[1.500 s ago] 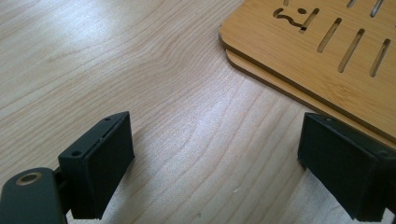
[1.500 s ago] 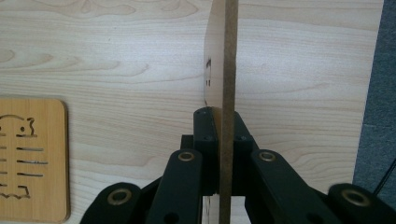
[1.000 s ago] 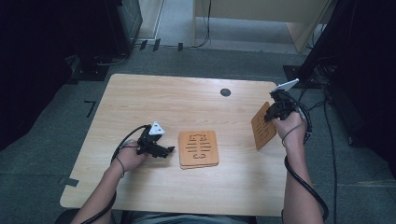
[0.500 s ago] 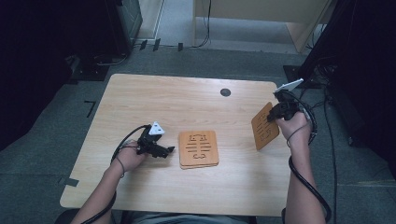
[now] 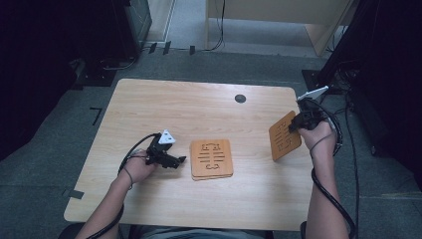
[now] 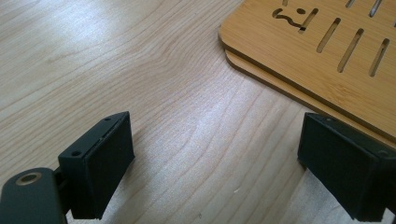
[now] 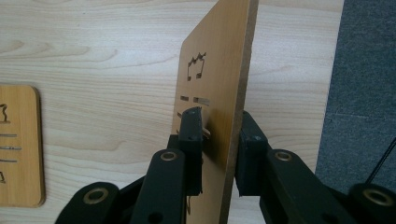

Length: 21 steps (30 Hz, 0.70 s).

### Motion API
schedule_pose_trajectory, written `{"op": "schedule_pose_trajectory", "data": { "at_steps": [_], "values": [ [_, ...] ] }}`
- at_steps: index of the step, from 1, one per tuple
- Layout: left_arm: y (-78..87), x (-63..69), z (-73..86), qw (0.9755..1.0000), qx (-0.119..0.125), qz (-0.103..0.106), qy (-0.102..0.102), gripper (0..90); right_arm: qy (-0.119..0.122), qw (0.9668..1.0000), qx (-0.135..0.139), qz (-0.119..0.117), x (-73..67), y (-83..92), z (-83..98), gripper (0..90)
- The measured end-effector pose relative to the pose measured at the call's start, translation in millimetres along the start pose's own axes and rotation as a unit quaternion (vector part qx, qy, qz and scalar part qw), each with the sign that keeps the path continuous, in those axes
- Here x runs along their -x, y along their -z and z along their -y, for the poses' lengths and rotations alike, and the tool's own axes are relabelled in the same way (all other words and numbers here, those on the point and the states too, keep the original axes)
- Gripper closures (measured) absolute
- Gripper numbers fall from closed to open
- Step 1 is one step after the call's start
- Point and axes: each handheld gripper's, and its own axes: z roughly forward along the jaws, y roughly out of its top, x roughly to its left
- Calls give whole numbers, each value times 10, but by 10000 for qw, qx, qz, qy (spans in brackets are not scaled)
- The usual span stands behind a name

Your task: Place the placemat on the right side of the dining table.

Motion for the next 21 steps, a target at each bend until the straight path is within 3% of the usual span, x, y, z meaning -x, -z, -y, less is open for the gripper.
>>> {"op": "schedule_pose_trajectory", "data": {
  "at_steps": [21],
  "values": [
    [0, -1, -1, 10000, -1, 5, -4, 96, -97, 9998, -156, 91, 74, -136, 13, 673]
  ]
}}
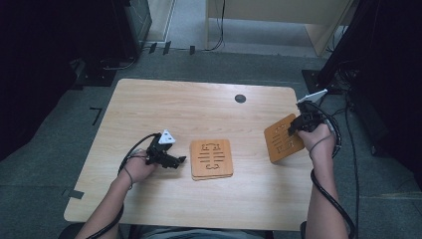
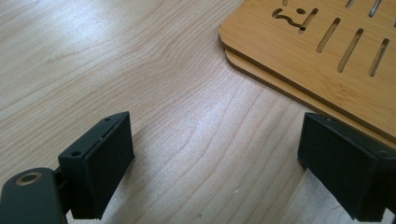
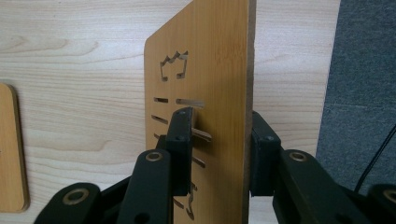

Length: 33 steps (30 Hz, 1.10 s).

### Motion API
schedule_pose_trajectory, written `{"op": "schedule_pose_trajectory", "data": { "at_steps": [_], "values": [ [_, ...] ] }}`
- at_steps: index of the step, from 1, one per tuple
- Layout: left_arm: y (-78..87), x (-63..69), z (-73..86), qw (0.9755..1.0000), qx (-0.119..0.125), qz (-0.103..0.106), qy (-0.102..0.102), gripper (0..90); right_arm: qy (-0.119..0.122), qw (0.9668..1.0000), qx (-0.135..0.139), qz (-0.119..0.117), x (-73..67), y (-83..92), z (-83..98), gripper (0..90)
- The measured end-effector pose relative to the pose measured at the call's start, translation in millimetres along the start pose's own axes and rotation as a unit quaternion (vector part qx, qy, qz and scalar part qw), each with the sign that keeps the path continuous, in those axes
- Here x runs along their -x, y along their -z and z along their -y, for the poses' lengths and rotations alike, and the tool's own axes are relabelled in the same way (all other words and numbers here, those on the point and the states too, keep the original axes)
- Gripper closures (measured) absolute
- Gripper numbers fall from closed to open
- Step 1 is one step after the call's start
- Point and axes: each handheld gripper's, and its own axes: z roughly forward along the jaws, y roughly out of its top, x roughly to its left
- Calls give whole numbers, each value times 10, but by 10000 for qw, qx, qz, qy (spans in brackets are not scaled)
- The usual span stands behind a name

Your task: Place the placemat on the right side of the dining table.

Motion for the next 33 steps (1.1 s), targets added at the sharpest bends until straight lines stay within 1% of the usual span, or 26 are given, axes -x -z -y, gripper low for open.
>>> {"op": "schedule_pose_trajectory", "data": {
  "at_steps": [4, 8, 11, 17, 21, 24, 29, 33],
  "values": [
    [0, -1, 1, 10000, 2, 1, -2, 96, 36, 9999, 23, 99, 7, -33, -2, 645],
    [-1, -1, 2, 10000, 12, 6, -3, 96, 28, 9999, 30, 109, 36, -59, 0, 628],
    [-2, -2, 2, 10000, 16, 11, -7, 96, -27, 9999, 10, 101, 64, -85, 4, 613],
    [-2, -2, 2, 10000, 18, 10, -8, 96, -91, 10000, 5, 2, 113, -111, 13, 607],
    [-3, -2, 3, 10000, 23, 7, -5, 95, -114, 9999, 32, 23, 124, -134, 12, 591],
    [-4, -3, 2, 10000, 26, 9, -8, 95, -133, 9999, 49, -29, 127, -156, 7, 584],
    [-7, -3, 3, 10000, 39, 7, -8, 94, -166, 9998, 65, -39, 152, -197, 7, 560],
    [-7, -2, 5, 10000, 51, 3, 0, 94, -162, 9998, 113, -9, 164, -231, 4, 538]
  ]
}}
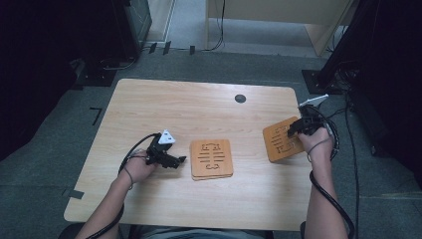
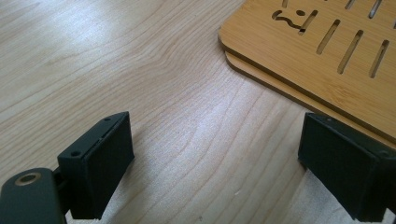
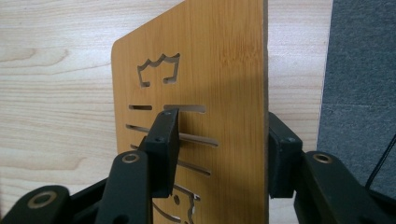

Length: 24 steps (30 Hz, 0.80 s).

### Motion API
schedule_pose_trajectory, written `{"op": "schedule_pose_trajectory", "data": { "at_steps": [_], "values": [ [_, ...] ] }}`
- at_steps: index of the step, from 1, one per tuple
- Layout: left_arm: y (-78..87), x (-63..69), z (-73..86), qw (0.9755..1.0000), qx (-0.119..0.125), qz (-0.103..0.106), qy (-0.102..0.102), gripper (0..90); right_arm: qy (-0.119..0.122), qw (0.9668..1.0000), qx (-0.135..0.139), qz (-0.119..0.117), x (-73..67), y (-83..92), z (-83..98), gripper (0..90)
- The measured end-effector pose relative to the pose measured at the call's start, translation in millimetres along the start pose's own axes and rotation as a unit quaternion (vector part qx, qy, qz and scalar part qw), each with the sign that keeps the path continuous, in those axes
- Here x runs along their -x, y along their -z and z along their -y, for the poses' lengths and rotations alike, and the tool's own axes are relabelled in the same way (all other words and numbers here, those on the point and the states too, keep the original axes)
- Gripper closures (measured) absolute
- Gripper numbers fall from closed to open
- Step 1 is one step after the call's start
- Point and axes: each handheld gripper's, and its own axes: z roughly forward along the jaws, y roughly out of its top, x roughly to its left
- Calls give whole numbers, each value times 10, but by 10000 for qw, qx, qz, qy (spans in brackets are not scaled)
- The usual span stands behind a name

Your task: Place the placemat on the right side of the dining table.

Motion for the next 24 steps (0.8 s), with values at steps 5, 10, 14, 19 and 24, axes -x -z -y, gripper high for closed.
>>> {"op": "schedule_pose_trajectory", "data": {
  "at_steps": [5, 10, 14, 19, 24],
  "values": [
    [-3, -1, 0, 10000, 10, 3, -1, 93, 19, 10000, 64, 11, -11, -32, -5, 518],
    [-3, -2, -1, 10000, 11, 2, 1, 93, 0, 10000, 27, -53, 6, -87, 0, 491],
    [-5, -3, -1, 10000, 14, 0, -5, 93, -22, 9999, 53, -133, 33, -113, 4, 484],
    [-7, -3, -2, 10000, 22, -1, 0, 93, -42, 9999, 40, -160, 54, -148, 7, 458],
    [-7, -3, -2, 10000, 22, 0, -2, 93, -55, 9998, 33, -202, 66, -182, 9, 445]
  ]
}}
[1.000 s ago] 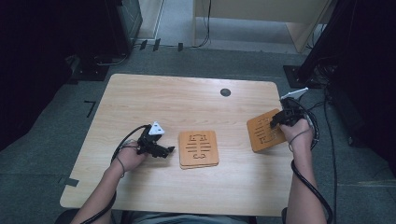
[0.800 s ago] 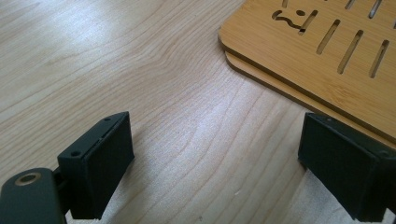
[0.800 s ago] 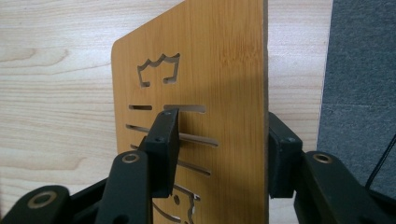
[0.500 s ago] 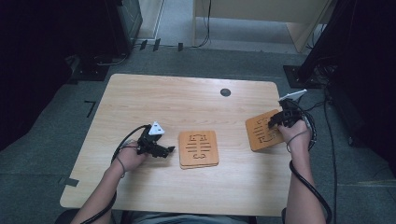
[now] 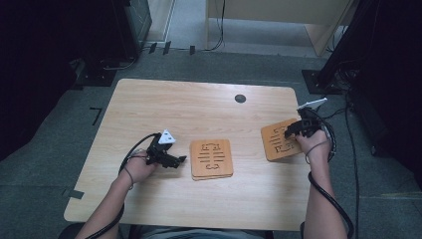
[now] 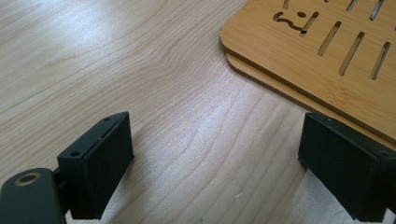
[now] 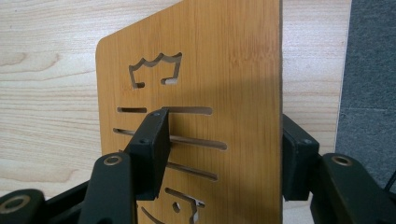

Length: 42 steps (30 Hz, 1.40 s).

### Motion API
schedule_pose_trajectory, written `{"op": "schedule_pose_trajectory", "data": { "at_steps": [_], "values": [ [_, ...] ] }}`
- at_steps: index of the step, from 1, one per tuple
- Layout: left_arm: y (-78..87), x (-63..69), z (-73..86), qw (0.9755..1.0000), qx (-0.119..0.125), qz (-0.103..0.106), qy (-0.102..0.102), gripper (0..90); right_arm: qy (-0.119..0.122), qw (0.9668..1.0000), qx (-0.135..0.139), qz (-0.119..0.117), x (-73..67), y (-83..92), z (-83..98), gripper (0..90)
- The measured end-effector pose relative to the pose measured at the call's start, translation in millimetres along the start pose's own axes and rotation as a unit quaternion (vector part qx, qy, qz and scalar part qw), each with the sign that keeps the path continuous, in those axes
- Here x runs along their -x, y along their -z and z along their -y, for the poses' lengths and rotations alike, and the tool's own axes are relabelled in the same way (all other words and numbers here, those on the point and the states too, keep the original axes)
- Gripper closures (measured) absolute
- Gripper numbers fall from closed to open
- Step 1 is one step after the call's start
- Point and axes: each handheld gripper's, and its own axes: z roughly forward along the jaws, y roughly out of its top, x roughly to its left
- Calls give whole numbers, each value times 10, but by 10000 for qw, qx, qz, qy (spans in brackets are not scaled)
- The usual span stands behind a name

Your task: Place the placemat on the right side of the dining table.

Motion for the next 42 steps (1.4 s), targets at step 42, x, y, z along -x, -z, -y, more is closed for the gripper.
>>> {"op": "schedule_pose_trajectory", "data": {
  "at_steps": [42],
  "values": [
    [-4, 3, -6, 10000, -8, -5, 15, 93, 78, 10000, -36, -23, 54, -273, 13, 317]
  ]
}}
